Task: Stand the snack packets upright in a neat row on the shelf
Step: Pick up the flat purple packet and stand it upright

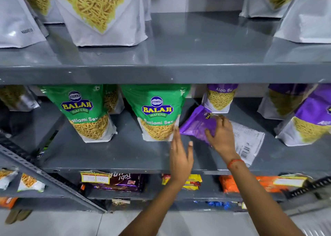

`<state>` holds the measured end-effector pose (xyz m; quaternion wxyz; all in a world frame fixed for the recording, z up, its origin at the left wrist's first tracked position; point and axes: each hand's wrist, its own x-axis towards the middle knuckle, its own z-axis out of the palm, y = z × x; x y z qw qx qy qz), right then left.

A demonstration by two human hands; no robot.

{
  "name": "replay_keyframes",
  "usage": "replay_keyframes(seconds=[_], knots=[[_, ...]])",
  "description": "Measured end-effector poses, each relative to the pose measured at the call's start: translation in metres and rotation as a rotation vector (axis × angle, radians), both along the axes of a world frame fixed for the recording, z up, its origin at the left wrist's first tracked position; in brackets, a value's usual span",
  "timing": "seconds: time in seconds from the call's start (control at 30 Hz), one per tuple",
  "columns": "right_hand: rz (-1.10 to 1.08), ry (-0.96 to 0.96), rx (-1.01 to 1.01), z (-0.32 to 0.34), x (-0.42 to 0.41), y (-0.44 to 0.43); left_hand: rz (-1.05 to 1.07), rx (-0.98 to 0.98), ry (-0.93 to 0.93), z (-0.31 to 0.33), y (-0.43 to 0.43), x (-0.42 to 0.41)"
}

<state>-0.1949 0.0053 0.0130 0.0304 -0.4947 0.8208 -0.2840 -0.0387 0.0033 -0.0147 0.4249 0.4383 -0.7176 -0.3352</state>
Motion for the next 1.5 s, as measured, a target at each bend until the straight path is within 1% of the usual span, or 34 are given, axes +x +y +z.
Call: replay_keyframes(seconds=[0.07,0.13,0.17,0.23,0.33,0.4,0.47,0.53,0.6,0.73,0.8,0.83,0.9,0.97,1.0,1.07,1.1,1.13,1.17,1.2,1.23,1.27,1.33,1.37,1.43,1.5], knots=[[-0.089,0.105,0.12,-0.004,-0.034,0.011,0.024,0.271,0.009,-0.002,0.014,-0.036],[-0.124,0.12,0.271,-0.004,-0.068,0.016,0.064,0.514,0.018,0.0,0.018,-0.068],[-0.1,0.104,0.361,-0.003,-0.086,0.017,0.086,0.601,0.043,0.003,0.019,-0.082],[0.009,-0.01,0.487,0.001,-0.12,0.013,0.127,0.724,0.158,0.013,0.021,-0.104],[0.184,-0.231,0.597,0.01,-0.149,0.01,0.159,0.94,0.378,0.025,0.024,-0.121],[0.225,-0.394,0.578,0.017,-0.158,0.017,0.113,1.096,0.491,0.035,0.027,-0.126],[0.255,-0.493,0.473,0.019,-0.161,0.025,0.056,1.159,0.557,0.045,0.027,-0.125],[0.269,-0.536,0.346,0.018,-0.161,0.036,0.012,1.142,0.592,0.052,0.03,-0.124],[0.276,-0.63,0.189,0.012,-0.162,0.043,-0.02,1.055,0.606,0.057,0.035,-0.124],[0.324,-0.708,-0.126,0.011,-0.163,0.052,-0.038,0.701,0.6,0.061,0.028,-0.129],[0.341,-0.729,-0.226,0.011,-0.16,0.051,-0.027,0.542,0.548,0.066,0.011,-0.132],[0.348,-0.749,-0.258,0.009,-0.16,0.049,-0.028,0.496,0.508,0.068,0.003,-0.133],[0.36,-0.791,-0.301,0.001,-0.159,0.046,-0.068,0.46,0.444,0.067,-0.011,-0.134],[0.353,-0.839,-0.295,-0.013,-0.159,0.045,-0.142,0.45,0.39,0.061,-0.019,-0.132],[0.346,-0.871,-0.282,-0.021,-0.16,0.045,-0.182,0.448,0.382,0.056,-0.021,-0.13],[0.341,-0.935,-0.281,-0.032,-0.162,0.045,-0.216,0.463,0.432,0.05,-0.019,-0.128],[0.345,-0.963,-0.284,-0.033,-0.163,0.045,-0.185,0.467,0.461,0.048,-0.014,-0.13],[0.343,-0.99,-0.28,-0.031,-0.164,0.045,-0.101,0.453,0.467,0.045,-0.007,-0.132],[0.334,-1.021,-0.274,-0.029,-0.164,0.045,0.039,0.407,0.452,0.039,0.003,-0.136],[0.323,-1.043,-0.269,-0.026,-0.164,0.045,0.207,0.333,0.406,0.031,0.015,-0.141],[0.315,-1.053,-0.269,-0.024,-0.162,0.045,0.326,0.252,0.351,0.023,0.029,-0.145],[0.312,-1.049,-0.258,-0.022,-0.159,0.046,0.36,0.191,0.307,0.018,0.043,-0.151],[0.32,-1.082,-0.233,-0.021,-0.152,0.048,0.241,0.146,0.254,0.013,0.063,-0.164],[0.326,-1.127,-0.239,-0.023,-0.149,0.05,0.178,0.146,0.235,0.012,0.067,-0.168],[0.314,-1.156,-0.287,-0.03,-0.144,0.053,0.114,0.18,0.203,0.015,0.065,-0.172],[0.189,-1.147,-0.332,-0.037,-0.141,0.054,0.1,0.218,0.186,0.017,0.059,-0.169]])
